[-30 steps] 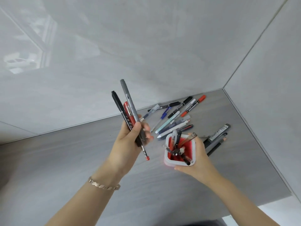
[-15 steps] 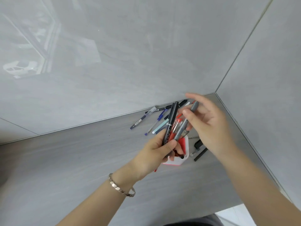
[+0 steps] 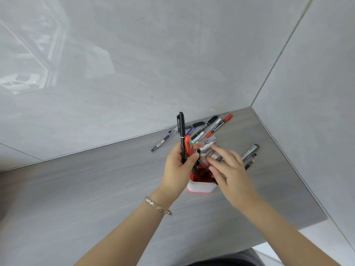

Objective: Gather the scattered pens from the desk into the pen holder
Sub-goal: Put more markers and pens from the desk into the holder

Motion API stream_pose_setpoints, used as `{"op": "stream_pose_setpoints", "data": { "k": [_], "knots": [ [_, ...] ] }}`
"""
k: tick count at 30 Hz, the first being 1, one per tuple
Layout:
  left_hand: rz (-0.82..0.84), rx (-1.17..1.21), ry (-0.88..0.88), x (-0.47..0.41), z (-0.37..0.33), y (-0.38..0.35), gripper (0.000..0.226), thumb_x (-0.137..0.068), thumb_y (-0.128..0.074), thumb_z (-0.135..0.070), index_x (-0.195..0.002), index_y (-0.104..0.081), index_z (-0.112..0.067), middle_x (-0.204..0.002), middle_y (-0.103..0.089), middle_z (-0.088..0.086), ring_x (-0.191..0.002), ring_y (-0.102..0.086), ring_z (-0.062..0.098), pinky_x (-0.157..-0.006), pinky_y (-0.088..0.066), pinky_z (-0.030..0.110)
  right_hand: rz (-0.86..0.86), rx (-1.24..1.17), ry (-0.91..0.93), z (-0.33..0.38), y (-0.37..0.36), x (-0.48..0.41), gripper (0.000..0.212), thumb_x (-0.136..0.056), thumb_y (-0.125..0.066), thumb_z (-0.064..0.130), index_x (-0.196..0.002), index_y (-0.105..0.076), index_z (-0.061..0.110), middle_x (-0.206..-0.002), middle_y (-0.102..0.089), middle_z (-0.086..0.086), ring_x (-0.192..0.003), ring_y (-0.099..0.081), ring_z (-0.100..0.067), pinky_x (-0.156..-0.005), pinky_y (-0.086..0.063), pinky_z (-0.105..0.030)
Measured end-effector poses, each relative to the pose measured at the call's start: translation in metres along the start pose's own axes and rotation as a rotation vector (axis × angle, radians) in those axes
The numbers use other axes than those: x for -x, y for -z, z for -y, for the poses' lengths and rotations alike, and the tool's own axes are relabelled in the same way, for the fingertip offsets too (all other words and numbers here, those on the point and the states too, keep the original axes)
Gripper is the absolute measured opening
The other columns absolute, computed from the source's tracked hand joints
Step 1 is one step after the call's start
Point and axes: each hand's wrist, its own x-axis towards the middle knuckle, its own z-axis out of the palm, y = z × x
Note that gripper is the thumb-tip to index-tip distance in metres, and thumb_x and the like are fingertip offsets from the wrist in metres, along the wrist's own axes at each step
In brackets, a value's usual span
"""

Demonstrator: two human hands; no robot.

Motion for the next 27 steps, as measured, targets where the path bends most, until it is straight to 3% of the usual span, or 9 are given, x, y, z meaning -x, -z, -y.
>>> {"op": "stream_pose_setpoints", "data": {
  "k": [2, 4, 8, 11, 13, 17, 20, 24, 27],
  "knots": [
    [0.010, -0.024, 0.014, 0.005, 0.005, -0.001, 0.041, -0.086, -0.050, 0.007, -0.083, -0.052, -0.034, -0.105, -0.069, -0.003, -0.107, -0.061, 0.007, -0.094, -0.047, 0.029, 0.036, -0.152, -0.089, -0.001, 0.001, 0.008, 0.040, -0.088, -0.038, 0.037, -0.123, -0.054, 0.023, -0.137, -0.041, 0.015, -0.124, -0.030, 0.006, -0.105, -0.022, -0.007],
    [0.021, -0.013, 0.017, 0.011, 0.007, -0.005, 0.037, -0.088, -0.048, 0.005, -0.088, -0.050, -0.032, -0.115, -0.065, -0.004, -0.109, -0.057, -0.004, -0.098, -0.043, 0.029, 0.054, -0.356, -0.225, -0.002, 0.004, 0.018, 0.039, -0.089, -0.042, 0.044, -0.127, -0.036, 0.039, -0.135, -0.033, 0.028, -0.127, -0.032, 0.006, -0.103, -0.028, -0.006],
    [0.060, 0.016, -0.026, 0.017, 0.012, -0.019, 0.021, -0.093, -0.040, 0.001, -0.104, -0.047, -0.016, -0.125, -0.055, -0.006, -0.105, -0.052, -0.016, -0.089, -0.045, 0.010, 0.077, -0.551, -0.445, -0.010, -0.001, 0.036, 0.056, -0.083, -0.048, 0.047, -0.133, -0.025, 0.036, -0.142, -0.035, 0.011, -0.123, -0.040, -0.003, -0.098, -0.036, -0.016],
    [0.063, 0.044, -0.061, 0.016, 0.007, -0.027, 0.018, -0.095, -0.037, -0.005, -0.106, -0.046, -0.015, -0.101, -0.065, -0.006, -0.081, -0.064, -0.001, -0.072, -0.053, 0.015, 0.092, -0.573, -0.454, -0.013, -0.005, 0.039, 0.061, -0.084, -0.057, 0.039, -0.133, -0.021, 0.038, -0.142, -0.033, 0.013, -0.127, -0.036, 0.002, -0.108, -0.033, -0.030],
    [0.041, 0.077, -0.058, 0.014, 0.003, -0.028, 0.019, -0.094, -0.037, 0.001, -0.107, -0.045, -0.008, -0.086, -0.064, -0.015, -0.072, -0.063, -0.009, -0.064, -0.048, 0.006, 0.140, -0.579, -0.459, -0.014, -0.007, 0.038, 0.076, -0.076, -0.070, 0.030, -0.127, -0.017, 0.048, -0.136, -0.028, 0.028, -0.124, -0.031, 0.015, -0.106, -0.032, -0.026],
    [-0.055, -0.003, -0.129, 0.012, 0.006, -0.016, 0.029, -0.088, -0.050, -0.004, -0.092, -0.054, -0.033, -0.101, -0.064, 0.001, -0.094, -0.061, 0.001, -0.083, -0.048, 0.017, 0.193, -0.499, -0.422, -0.018, -0.011, 0.032, 0.100, -0.064, -0.082, 0.020, -0.122, -0.009, 0.055, -0.140, -0.023, 0.024, -0.123, -0.021, 0.025, -0.107, -0.027, -0.022],
    [-0.073, -0.111, -0.222, 0.014, 0.013, -0.003, 0.052, -0.084, -0.048, -0.002, -0.098, -0.051, -0.053, -0.109, -0.064, 0.012, -0.109, -0.058, 0.021, -0.093, -0.046, 0.034, 0.183, -0.514, -0.427, -0.017, -0.013, 0.025, 0.099, -0.068, -0.079, 0.010, -0.122, -0.008, 0.054, -0.139, -0.027, 0.021, -0.132, -0.028, 0.002, -0.110, -0.027, -0.025],
    [0.049, -0.340, -0.317, 0.015, 0.026, 0.010, 0.046, -0.091, -0.040, -0.006, -0.127, -0.039, -0.036, -0.125, -0.057, -0.016, -0.123, -0.047, 0.000, -0.103, -0.040, 0.023, 0.195, -0.516, -0.413, -0.016, -0.015, 0.019, 0.097, -0.067, -0.079, 0.011, -0.130, -0.014, 0.048, -0.145, -0.029, 0.014, -0.133, -0.032, -0.008, -0.111, -0.030, -0.030],
    [0.133, -0.691, -0.384, 0.021, 0.043, 0.011, 0.040, -0.097, -0.026, -0.031, -0.135, -0.034, -0.021, -0.145, -0.029, -0.008, -0.138, -0.017, -0.006, -0.116, -0.016, 0.030, 0.185, -0.503, -0.407, -0.019, -0.016, 0.018, 0.096, -0.064, -0.082, 0.015, -0.132, -0.019, 0.040, -0.142, -0.030, 0.012, -0.129, -0.033, -0.004, -0.109, -0.030, -0.026]
  ]
}}
